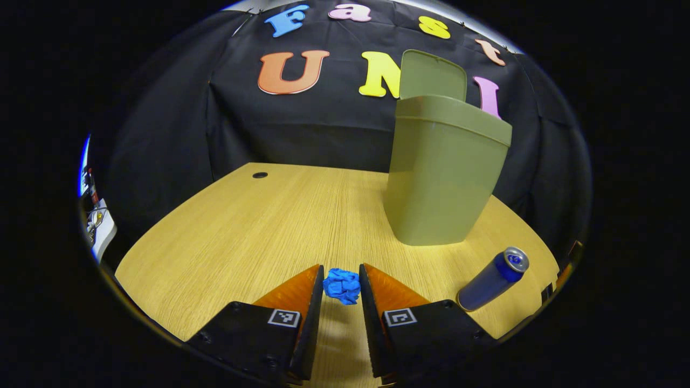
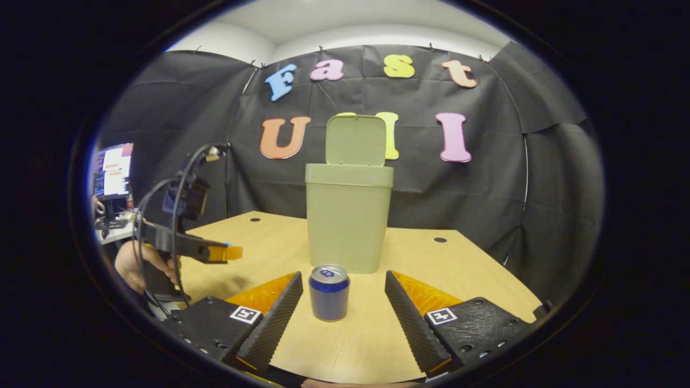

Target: Press the lid of the desktop garbage bin to open it, pick up the crumpled paper on the desktop and throw it into the bin, then pick up the pop can on the desktop and drop it into the bin, and finally close the garbage bin lid.

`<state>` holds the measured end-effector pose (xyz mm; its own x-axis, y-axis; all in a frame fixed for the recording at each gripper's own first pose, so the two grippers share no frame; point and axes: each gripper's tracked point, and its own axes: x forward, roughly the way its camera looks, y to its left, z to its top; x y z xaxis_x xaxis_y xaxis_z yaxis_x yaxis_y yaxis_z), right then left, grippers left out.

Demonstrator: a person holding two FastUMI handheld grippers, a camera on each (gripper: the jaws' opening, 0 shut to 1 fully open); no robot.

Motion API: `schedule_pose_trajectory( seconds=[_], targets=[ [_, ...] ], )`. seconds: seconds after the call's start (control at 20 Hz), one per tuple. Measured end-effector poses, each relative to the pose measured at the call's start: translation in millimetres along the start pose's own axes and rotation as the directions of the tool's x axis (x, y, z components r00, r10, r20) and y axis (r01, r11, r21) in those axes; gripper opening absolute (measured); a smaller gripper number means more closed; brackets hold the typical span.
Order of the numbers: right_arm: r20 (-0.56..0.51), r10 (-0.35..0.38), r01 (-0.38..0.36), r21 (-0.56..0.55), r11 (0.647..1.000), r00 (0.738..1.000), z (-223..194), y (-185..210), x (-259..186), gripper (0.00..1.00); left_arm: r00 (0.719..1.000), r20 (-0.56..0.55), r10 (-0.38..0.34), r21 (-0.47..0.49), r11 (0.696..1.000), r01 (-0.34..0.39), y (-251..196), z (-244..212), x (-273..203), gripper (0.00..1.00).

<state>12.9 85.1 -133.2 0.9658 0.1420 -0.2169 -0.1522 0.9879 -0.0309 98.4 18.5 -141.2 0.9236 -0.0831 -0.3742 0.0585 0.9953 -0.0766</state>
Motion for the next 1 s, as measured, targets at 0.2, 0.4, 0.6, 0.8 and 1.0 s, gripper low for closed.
schedule_pose_trajectory(
  seconds=[0.2, 0.4, 0.6, 0.8, 1.0],
  targets=[
    [-0.05, 0.003, -0.002, 0.018, 1.0, 0.999, -32, 7, 14, 0.95, 0.994, 0.112, -0.007, 0.041, 0.999, 0.002, -12, 31, -31, 0.42],
    [-0.108, -0.007, 0.012, 0.045, 0.999, 0.994, -62, 11, 32, 0.98, 0.977, 0.213, -0.013, 0.083, 0.997, -0.005, -17, 57, -61, 0.42],
    [-0.158, -0.008, 0.02, 0.072, 0.997, 0.987, -75, 15, 53, 0.95, 0.962, 0.273, -0.015, 0.105, 0.994, -0.015, -20, 66, -79, 0.42],
    [-0.176, -0.026, 0.039, 0.071, 0.997, 0.984, -76, 17, 78, 0.95, 0.961, 0.275, -0.014, 0.107, 0.994, -0.016, -22, 66, -80, 0.42],
    [-0.192, -0.064, 0.072, 0.031, 0.997, 0.979, -81, 15, 105, 0.96, 0.964, 0.266, -0.011, 0.102, 0.995, -0.017, -19, 66, -78, 0.42]
  ],
)
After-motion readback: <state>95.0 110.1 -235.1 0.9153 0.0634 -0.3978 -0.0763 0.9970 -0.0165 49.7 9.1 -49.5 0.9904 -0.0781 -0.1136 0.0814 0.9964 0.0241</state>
